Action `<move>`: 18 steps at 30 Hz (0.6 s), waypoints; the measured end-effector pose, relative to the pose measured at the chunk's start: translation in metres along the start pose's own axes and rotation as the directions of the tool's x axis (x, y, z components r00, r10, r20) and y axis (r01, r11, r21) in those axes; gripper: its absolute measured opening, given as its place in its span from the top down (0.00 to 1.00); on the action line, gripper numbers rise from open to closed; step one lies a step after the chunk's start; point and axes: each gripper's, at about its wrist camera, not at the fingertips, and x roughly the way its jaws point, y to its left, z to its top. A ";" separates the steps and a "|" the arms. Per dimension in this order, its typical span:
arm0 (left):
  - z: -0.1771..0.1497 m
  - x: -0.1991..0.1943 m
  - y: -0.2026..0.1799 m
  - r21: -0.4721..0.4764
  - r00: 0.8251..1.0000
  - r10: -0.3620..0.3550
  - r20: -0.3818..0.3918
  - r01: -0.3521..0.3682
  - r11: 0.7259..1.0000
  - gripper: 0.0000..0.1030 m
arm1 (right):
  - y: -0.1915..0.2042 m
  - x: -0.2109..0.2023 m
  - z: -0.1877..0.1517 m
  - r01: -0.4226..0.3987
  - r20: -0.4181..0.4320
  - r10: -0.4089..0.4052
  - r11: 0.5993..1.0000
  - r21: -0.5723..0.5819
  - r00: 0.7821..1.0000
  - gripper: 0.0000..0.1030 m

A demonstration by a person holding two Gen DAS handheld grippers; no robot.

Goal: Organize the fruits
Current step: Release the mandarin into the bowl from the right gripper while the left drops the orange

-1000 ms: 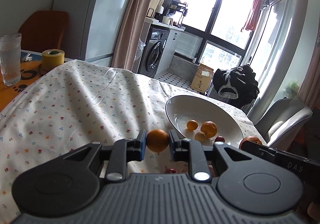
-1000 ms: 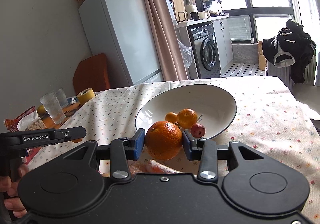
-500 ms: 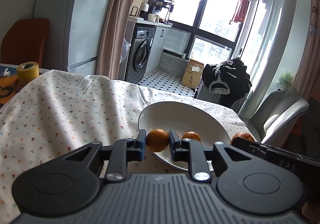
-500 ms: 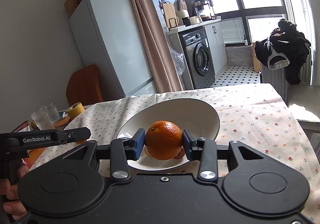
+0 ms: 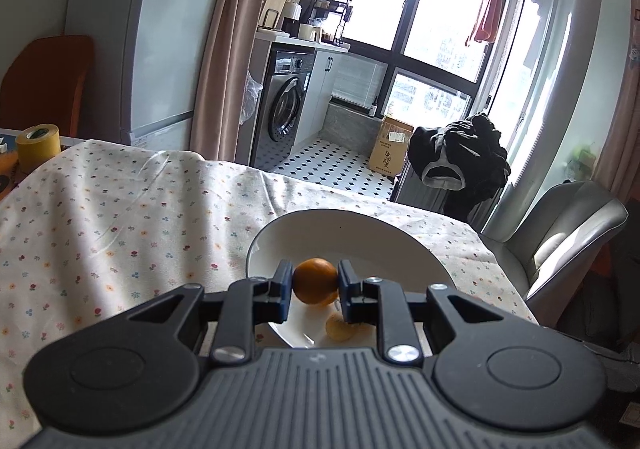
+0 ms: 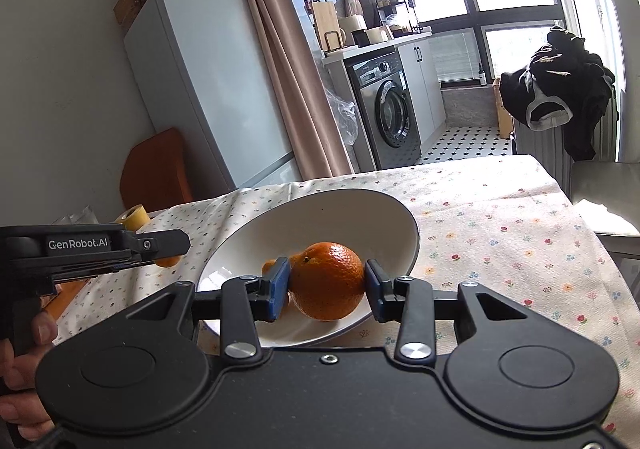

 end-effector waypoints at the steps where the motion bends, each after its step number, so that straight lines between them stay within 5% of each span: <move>1: -0.001 0.004 -0.001 -0.001 1.000 -0.002 -0.011 0.002 1.000 0.79 | 0.000 0.001 -0.001 -0.004 -0.006 0.004 1.000 0.002 1.000 0.63; 7: -0.011 0.018 0.001 -0.013 0.999 -0.001 -0.046 0.001 1.000 0.79 | 0.000 0.004 -0.004 0.004 -0.009 -0.004 1.000 -0.003 1.000 0.63; 18: -0.014 0.005 0.018 -0.047 0.998 0.039 -0.046 -0.041 0.998 0.64 | -0.001 0.009 -0.005 0.010 -0.020 -0.010 1.000 0.006 1.000 0.63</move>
